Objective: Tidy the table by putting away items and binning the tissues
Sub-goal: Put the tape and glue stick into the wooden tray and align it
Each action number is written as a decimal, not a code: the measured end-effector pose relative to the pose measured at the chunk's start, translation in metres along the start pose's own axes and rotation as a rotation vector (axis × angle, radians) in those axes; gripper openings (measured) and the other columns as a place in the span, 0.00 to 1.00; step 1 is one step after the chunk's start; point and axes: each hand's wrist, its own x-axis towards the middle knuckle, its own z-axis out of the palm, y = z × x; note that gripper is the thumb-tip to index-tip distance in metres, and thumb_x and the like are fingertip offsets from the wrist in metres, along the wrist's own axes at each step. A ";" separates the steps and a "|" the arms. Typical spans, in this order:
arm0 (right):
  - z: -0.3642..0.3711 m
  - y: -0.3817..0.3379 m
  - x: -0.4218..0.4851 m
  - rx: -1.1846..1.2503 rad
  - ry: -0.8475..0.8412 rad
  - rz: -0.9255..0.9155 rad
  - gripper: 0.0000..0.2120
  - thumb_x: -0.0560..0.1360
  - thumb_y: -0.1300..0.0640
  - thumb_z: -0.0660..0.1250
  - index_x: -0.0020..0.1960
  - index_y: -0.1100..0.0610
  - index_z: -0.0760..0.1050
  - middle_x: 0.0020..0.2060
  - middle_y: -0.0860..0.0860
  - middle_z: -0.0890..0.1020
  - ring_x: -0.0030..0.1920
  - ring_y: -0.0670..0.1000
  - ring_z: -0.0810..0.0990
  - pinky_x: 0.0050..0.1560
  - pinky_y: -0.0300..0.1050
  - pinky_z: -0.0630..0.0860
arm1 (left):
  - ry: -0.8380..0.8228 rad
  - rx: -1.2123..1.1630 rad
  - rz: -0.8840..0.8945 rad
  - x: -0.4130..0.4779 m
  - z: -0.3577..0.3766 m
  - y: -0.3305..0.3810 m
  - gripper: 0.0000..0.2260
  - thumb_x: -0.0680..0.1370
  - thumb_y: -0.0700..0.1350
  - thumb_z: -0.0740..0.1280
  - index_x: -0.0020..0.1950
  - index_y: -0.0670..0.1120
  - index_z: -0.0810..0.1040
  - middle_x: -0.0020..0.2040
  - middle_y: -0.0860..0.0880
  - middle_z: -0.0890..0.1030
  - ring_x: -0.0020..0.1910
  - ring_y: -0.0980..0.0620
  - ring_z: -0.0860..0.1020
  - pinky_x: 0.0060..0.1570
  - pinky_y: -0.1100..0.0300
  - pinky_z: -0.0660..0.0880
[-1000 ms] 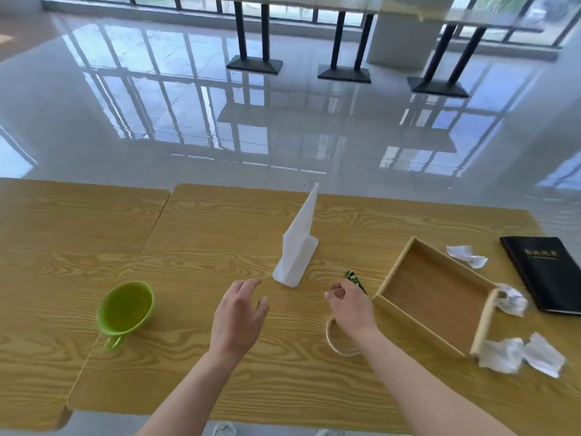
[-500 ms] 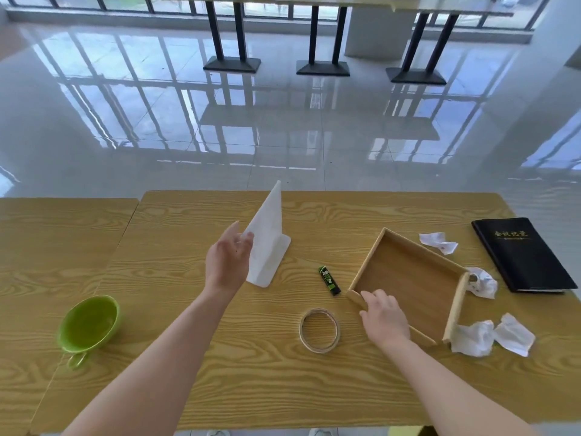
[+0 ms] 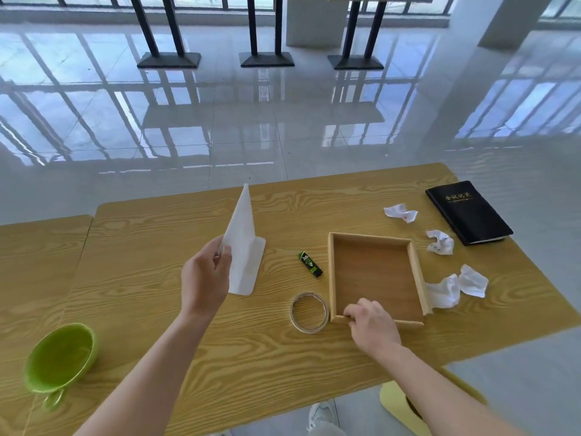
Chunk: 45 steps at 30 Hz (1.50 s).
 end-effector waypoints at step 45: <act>0.041 -0.170 0.037 0.245 -0.003 -0.018 0.02 0.79 0.54 0.63 0.50 0.52 0.72 0.43 0.46 0.76 0.44 0.49 0.77 0.45 0.46 0.76 | 0.025 -0.088 -0.083 -0.038 -0.051 -0.020 0.13 0.79 0.42 0.65 0.59 0.55 0.82 0.41 0.61 0.84 0.43 0.61 0.81 0.39 0.67 0.75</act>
